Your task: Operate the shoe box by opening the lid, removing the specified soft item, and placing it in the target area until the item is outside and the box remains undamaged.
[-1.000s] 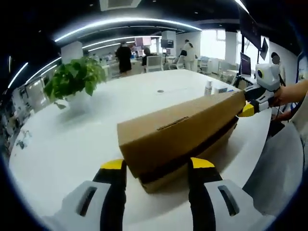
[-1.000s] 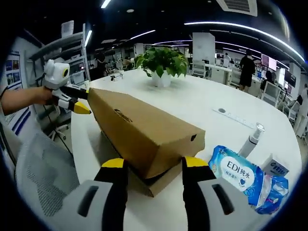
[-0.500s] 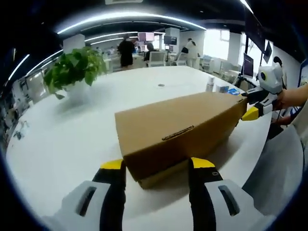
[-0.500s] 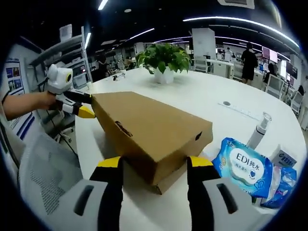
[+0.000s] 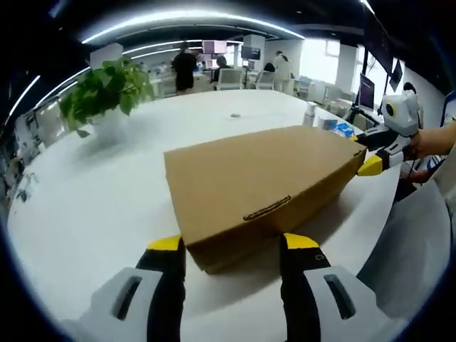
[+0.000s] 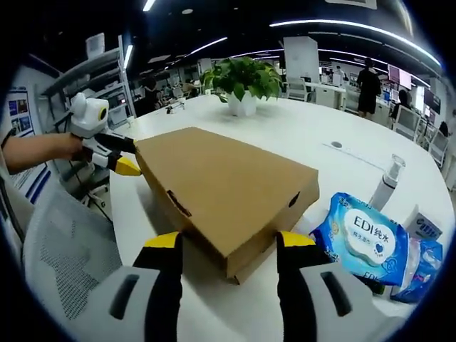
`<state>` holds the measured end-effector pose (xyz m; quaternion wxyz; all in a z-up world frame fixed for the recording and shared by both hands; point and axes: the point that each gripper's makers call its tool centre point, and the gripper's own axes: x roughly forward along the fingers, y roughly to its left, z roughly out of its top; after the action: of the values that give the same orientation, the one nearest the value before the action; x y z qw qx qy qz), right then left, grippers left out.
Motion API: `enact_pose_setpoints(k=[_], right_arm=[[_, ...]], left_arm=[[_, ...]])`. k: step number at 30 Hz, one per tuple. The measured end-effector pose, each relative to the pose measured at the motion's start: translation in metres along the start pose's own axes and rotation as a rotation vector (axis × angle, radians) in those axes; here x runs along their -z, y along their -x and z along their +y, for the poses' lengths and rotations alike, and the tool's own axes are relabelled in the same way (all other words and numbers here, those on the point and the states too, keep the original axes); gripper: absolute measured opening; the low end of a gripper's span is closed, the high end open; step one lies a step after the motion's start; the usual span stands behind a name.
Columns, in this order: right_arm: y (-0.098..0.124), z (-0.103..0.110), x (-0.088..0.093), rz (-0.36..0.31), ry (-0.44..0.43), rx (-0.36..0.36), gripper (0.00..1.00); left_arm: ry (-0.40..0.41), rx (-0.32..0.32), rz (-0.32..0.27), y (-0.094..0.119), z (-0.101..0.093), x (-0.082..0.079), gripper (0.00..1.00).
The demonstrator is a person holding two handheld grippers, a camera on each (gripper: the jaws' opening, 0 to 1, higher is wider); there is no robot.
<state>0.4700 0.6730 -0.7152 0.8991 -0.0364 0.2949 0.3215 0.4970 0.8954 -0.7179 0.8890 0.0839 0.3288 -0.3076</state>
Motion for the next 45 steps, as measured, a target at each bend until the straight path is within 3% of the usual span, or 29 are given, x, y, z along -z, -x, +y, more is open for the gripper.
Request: enact_pose_setpoints(k=[6, 19, 29, 45], right_arm=[[-0.005, -0.001, 0.007, 0.017, 0.0, 0.014, 0.5], [-0.012, -0.003, 0.016, 0.042, 0.03, 0.052, 0.47], [-0.015, -0.007, 0.015, 0.052, 0.038, 0.057, 0.46], [-0.028, -0.032, 0.006, 0.062, 0.025, 0.051, 0.45]], left_arm=[[0.054, 0.015, -0.001, -0.004, -0.001, 0.004, 0.54], [0.034, -0.008, 0.019, -0.016, -0.001, 0.012, 0.54], [0.022, -0.008, 0.032, -0.022, 0.004, 0.008, 0.54], [0.016, -0.005, 0.051, -0.042, 0.012, -0.011, 0.54]])
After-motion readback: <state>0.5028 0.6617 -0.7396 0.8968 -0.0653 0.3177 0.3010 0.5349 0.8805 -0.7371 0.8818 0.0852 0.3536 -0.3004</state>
